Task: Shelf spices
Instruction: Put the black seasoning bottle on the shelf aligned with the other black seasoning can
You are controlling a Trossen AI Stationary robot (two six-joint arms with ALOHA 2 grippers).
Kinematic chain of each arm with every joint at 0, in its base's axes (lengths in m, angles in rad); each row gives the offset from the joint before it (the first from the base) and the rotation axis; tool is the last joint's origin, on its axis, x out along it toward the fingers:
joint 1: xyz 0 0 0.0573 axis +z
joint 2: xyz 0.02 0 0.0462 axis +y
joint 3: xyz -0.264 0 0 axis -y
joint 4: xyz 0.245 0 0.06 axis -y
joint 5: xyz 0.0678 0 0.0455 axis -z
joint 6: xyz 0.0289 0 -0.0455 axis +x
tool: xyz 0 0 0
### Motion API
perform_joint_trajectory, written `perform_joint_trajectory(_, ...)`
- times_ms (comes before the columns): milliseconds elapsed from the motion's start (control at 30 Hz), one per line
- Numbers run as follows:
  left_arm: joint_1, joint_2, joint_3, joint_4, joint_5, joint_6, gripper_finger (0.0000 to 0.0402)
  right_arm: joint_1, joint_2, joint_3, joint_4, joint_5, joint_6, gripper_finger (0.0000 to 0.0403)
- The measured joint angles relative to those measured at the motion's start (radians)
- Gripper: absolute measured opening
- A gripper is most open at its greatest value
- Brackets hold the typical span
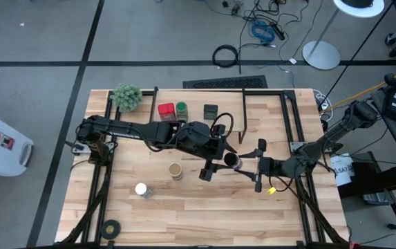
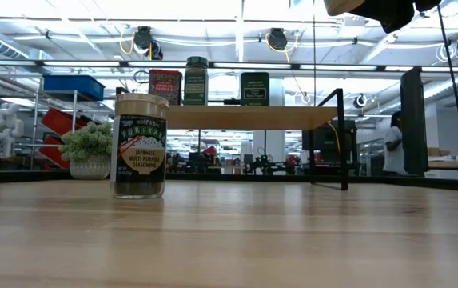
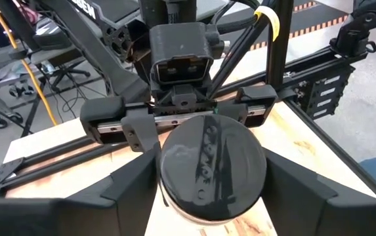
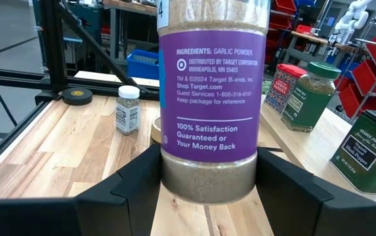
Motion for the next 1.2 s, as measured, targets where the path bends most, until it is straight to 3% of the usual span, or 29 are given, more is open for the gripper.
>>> perform_joint_trajectory(233, 0.0, 0.001, 0.0, 0.004, -0.013, 0.005, 0.0212, 0.0, 0.0, 0.0, 0.0, 0.001, 0.0, 0.0215)
perform_joint_trajectory(667, 0.0, 0.002, 0.0, 0.003, -0.015, 0.003, 0.0212, 0.0, 0.0, 0.0, 0.005, 0.0, 0.0, 0.022)
perform_joint_trajectory(1033, 0.001, 0.006, 0.001, -0.037, -0.022, -0.002, 0.0212, 0.003, -0.002, 0.0, 0.021, 0.033, 0.016, 0.032)
perform_joint_trajectory(1200, -0.001, -0.008, 0.0, -0.062, -0.022, -0.005, 0.0212, 0.003, -0.005, 0.0, -0.004, 0.062, 0.015, 0.033)
